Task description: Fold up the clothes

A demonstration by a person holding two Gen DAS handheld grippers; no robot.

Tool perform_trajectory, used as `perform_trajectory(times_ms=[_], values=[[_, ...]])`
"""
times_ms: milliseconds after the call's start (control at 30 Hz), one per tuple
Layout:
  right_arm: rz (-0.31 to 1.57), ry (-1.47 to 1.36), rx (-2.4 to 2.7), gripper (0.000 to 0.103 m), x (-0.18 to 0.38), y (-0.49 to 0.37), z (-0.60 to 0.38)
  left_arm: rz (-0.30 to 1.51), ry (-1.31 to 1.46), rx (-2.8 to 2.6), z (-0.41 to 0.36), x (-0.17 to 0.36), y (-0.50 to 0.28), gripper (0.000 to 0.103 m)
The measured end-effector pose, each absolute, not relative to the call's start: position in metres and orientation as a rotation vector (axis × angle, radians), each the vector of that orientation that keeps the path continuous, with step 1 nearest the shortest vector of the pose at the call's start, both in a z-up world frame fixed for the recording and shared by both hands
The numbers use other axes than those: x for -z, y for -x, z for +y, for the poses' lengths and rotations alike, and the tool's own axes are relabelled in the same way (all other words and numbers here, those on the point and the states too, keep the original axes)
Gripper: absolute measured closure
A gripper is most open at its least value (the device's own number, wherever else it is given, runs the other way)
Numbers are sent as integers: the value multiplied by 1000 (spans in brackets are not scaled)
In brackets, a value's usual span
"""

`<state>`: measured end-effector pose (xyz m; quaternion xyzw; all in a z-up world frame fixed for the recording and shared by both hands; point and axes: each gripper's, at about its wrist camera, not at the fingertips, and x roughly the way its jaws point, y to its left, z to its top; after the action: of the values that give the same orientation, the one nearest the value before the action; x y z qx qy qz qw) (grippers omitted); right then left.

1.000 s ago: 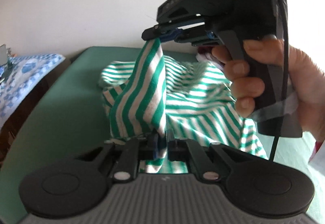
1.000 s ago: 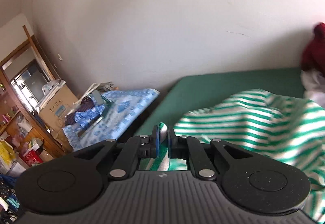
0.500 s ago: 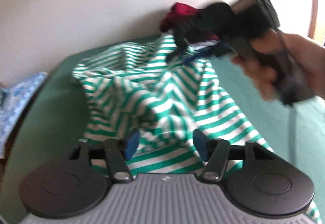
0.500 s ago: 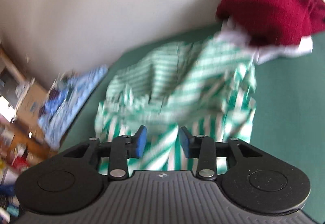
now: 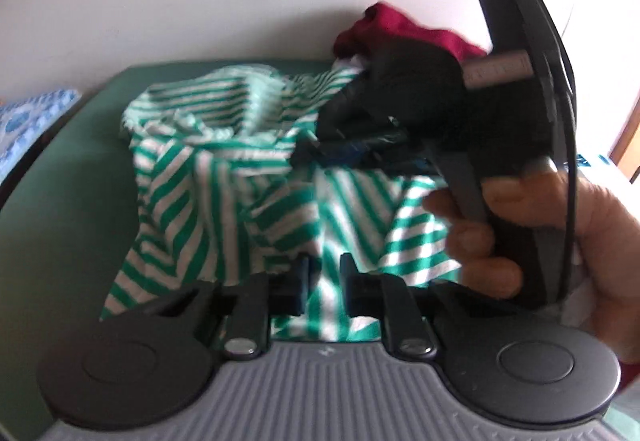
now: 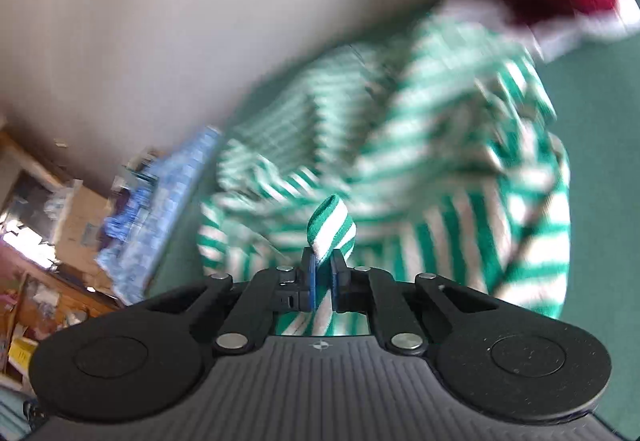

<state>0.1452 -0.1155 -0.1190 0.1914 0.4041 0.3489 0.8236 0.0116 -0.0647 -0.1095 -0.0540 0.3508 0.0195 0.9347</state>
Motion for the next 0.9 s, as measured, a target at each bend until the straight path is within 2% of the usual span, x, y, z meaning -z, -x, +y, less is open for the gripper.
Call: perform_trajectory(times_ms=[33,67,100,233,300,333,400,433,567,633,667,700,733,767,800,900], values=[[827,-396,-756,95,114,-146,-118,726,96,-16,-72,112,-15,93],[794,-386,-770,95,109,-146,-120,734,82,8,-79,115,-18,90],[788,-361,-756,94,109,-149,-121,742,68,32,-87,117,-22,83],[830,-172,-604,89,128,-162,-129,793,4,104,-107,128,-20,83],[834,-221,-604,87,129,-160,-149,727,-41,98,-106,117,-1,73],[849,-286,-640,82,126,-156,-159,697,-82,68,-103,114,6,69],[875,-383,-734,80,120,-144,-169,642,-169,0,-97,108,17,48],[898,-394,-783,79,118,-140,-169,632,-213,-44,-92,108,18,48],[1002,-367,-929,73,119,-127,-152,716,-215,-90,-62,122,-3,50],[1040,-328,-910,73,126,-122,-142,757,-204,-87,-56,131,-11,54],[1063,-305,-882,78,131,-121,-139,776,-203,-84,-55,136,-15,56],[1084,-289,-866,85,135,-120,-138,794,-197,-84,-54,140,-18,67],[1083,-290,-868,97,135,-118,-141,799,-177,-79,-55,140,-18,74],[1073,-296,-874,101,133,-116,-146,800,-154,-72,-55,139,-17,90],[1052,-301,-887,101,128,-111,-152,797,-133,-65,-57,136,-17,95],[994,-312,-894,101,122,-103,-174,786,-79,-33,-66,131,-14,95]])
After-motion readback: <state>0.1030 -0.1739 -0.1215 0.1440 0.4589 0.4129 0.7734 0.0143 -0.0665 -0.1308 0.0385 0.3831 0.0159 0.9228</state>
